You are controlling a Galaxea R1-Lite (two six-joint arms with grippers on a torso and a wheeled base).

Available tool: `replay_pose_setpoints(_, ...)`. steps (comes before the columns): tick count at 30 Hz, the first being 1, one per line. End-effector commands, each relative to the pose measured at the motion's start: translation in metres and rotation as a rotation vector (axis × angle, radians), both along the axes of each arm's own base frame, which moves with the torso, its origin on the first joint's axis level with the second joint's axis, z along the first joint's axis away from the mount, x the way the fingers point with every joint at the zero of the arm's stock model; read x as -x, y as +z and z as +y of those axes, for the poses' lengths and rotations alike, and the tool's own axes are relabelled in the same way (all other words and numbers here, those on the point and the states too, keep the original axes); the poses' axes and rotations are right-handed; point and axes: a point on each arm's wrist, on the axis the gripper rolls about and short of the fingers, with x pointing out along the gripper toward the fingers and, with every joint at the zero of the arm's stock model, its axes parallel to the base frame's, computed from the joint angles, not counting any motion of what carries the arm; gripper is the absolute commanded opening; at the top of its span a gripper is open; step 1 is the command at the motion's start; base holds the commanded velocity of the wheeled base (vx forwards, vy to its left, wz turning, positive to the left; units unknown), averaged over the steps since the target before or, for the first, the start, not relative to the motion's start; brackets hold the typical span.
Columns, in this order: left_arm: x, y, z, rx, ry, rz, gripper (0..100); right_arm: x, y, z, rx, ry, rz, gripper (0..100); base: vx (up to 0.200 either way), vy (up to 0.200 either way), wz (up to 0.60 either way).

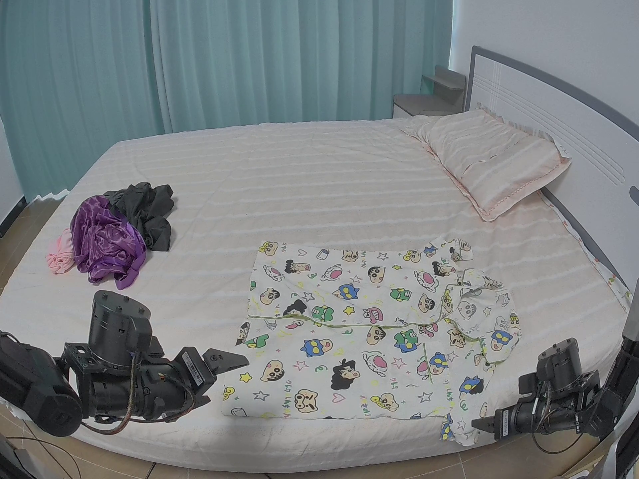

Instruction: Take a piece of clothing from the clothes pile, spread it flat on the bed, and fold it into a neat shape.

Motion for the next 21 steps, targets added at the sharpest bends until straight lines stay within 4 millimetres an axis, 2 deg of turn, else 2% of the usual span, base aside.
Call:
replay_pose_setpoints(1,0.0,-0.001,0.0,-0.002,0.0,0.004,100,0.007,0.006,-0.002,-0.002,0.007,-0.015,100,0.0,0.0,0.0)
replay_pose_setpoints(7,-0.001,-0.002,0.0,-0.004,-0.001,0.009,100,0.008,0.001,-0.002,0.007,0.016,0.027,100,0.0,0.0,0.0)
replay_pose_setpoints(13,-0.001,-0.014,-0.001,-0.037,-0.009,0.053,100,0.001,-0.011,0.001,0.011,0.014,0.057,100,0.0,0.0,0.0)
replay_pose_setpoints(16,0.007,-0.032,-0.003,-0.124,-0.086,0.112,100,-0.001,-0.009,0.001,-0.007,-0.003,0.024,100,0.0,0.0,0.0)
replay_pose_setpoints(17,0.007,-0.032,-0.003,-0.124,-0.086,0.112,100,-0.001,-0.009,0.001,-0.007,-0.003,0.024,100,0.0,0.0,0.0)
replay_pose_setpoints(18,0.009,-0.044,-0.005,-0.174,-0.124,0.155,100,-0.002,-0.008,0.001,-0.022,-0.027,0.012,100,0.0,0.0,0.0)
replay_pose_setpoints(21,0.003,-0.061,-0.008,-0.212,-0.131,0.217,100,-0.002,-0.003,0.0,-0.061,-0.079,-0.003,100,0.0,0.0,0.0)
